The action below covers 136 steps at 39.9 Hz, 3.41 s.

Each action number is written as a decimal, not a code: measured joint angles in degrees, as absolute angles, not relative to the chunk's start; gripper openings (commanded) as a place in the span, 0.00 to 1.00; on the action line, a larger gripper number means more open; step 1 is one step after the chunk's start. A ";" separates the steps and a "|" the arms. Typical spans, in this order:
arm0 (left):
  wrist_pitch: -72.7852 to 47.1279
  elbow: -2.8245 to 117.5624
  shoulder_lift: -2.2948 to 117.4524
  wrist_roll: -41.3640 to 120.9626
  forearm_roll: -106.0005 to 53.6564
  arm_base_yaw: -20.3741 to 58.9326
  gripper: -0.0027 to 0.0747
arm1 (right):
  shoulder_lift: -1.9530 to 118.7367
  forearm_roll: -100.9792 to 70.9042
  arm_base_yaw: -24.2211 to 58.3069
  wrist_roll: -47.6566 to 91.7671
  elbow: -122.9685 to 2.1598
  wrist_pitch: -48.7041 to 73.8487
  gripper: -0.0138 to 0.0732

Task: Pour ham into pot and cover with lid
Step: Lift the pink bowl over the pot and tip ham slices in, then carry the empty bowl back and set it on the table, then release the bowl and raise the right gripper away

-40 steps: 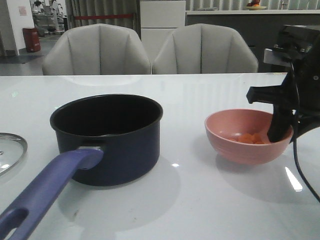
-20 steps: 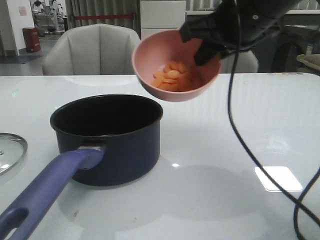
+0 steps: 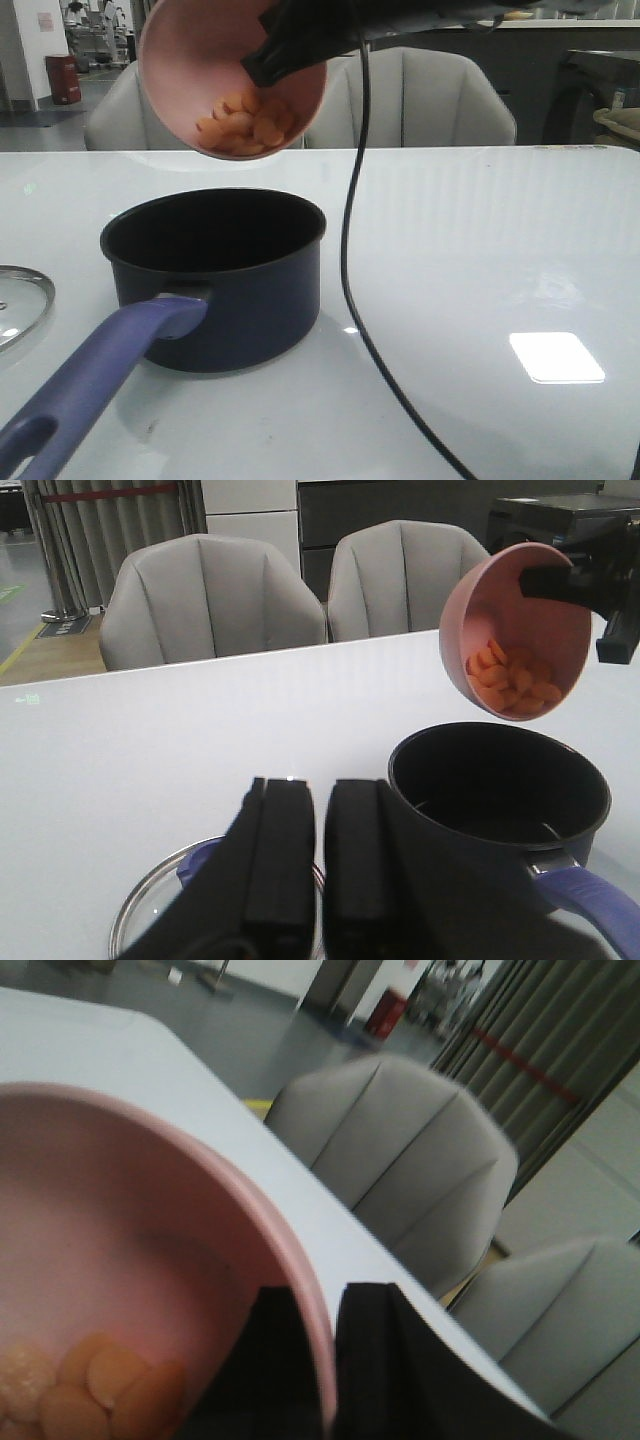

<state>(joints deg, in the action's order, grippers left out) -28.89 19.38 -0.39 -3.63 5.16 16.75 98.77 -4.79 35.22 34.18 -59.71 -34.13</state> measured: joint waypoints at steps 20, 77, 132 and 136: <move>-28.89 19.38 -0.39 -3.63 5.16 16.75 0.19 | 104.49 -2.04 38.17 47.66 -58.03 -62.87 0.31; -28.89 19.38 -0.39 -3.63 5.16 16.75 0.19 | 91.06 -26.99 7.28 21.68 -58.03 26.91 0.31; -29.76 19.26 -0.39 -3.63 5.16 16.75 0.20 | 62.76 -19.73 5.36 23.39 -46.80 21.21 0.64; -29.76 19.26 -0.39 -3.63 5.16 16.75 0.20 | 56.06 -19.73 8.56 23.39 -39.86 14.91 0.64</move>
